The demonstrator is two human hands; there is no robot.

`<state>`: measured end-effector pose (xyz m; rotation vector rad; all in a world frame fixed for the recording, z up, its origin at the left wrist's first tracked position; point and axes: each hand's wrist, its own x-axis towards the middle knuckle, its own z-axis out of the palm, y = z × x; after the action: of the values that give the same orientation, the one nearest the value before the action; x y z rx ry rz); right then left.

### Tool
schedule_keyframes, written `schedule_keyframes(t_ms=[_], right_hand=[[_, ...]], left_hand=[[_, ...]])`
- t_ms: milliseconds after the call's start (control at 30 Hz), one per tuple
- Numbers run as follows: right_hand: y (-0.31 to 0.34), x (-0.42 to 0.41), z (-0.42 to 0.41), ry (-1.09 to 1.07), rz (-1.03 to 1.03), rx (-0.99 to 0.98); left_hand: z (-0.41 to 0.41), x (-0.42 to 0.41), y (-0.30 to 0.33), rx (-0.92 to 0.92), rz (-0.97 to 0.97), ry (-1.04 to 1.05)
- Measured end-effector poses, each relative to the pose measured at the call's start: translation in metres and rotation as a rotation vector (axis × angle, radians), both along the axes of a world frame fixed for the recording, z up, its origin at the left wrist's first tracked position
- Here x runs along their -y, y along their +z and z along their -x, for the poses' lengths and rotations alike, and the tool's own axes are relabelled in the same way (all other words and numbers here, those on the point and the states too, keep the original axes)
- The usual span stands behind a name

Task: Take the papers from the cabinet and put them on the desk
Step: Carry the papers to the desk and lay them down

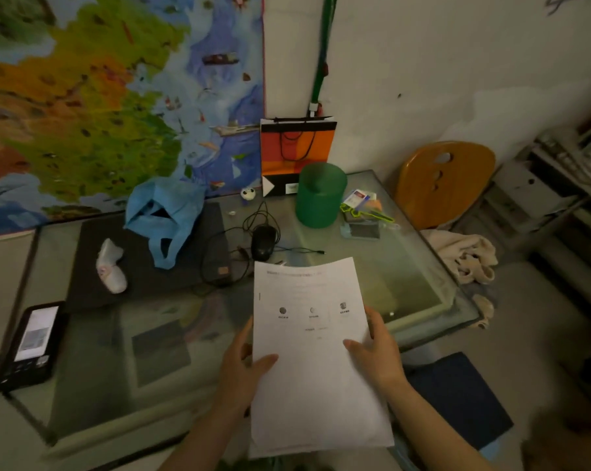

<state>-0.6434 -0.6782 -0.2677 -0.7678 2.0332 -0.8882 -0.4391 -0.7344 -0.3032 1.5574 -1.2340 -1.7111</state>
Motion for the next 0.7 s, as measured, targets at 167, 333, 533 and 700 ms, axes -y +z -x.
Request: schedule_keyframes(t_ms=[167,333,533,700], right_hand=[[-0.014,0.042,0.062,0.012,-0.091,-0.048],[-0.036,0.077,0.117,0.083,-0.178,-0.067],[-0.061,0.107,0.165,0.18,-0.224,-0.08],[-0.079,0.115,0.184,0.257,-0.242,-0.166]], left_hand=[[0.062,0.04,-0.02,0.019,-0.083,-0.06],[0.117,0.061,-0.034,0.084,-0.13,0.004],[0.169,0.068,-0.044,0.205,-0.08,0.107],[0.191,0.068,-0.052,0.35,-0.02,0.119]])
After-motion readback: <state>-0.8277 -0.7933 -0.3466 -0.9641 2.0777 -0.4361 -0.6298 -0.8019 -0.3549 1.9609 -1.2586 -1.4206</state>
